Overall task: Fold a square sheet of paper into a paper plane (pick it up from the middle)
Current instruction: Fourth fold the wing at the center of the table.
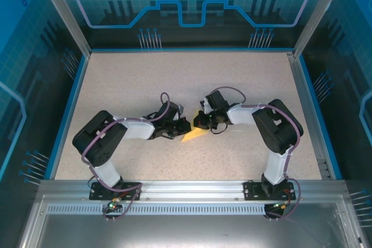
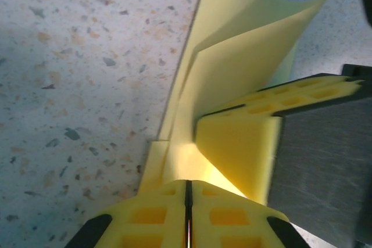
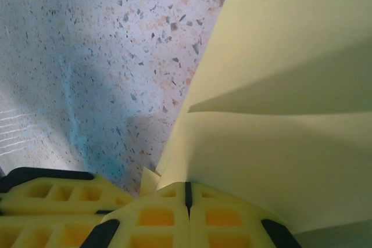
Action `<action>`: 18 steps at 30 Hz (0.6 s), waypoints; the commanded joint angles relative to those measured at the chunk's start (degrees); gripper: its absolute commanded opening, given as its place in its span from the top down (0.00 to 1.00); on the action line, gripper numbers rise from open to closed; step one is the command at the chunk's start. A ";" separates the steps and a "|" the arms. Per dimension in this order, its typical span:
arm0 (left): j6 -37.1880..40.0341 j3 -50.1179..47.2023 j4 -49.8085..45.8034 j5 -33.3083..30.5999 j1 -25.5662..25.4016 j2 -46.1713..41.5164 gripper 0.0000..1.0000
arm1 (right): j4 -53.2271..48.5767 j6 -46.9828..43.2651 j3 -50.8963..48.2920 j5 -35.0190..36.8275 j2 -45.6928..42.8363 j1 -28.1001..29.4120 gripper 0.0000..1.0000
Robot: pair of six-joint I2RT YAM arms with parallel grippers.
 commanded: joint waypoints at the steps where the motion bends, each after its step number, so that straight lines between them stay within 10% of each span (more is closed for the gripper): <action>1: 0.38 1.41 -1.09 2.27 0.35 -2.50 0.88 | -8.10 0.13 -0.94 5.55 3.27 -0.70 1.00; 18: -0.21 -0.32 -0.39 2.37 0.31 2.86 0.95 | -4.69 2.04 -1.88 4.08 3.18 -0.72 1.00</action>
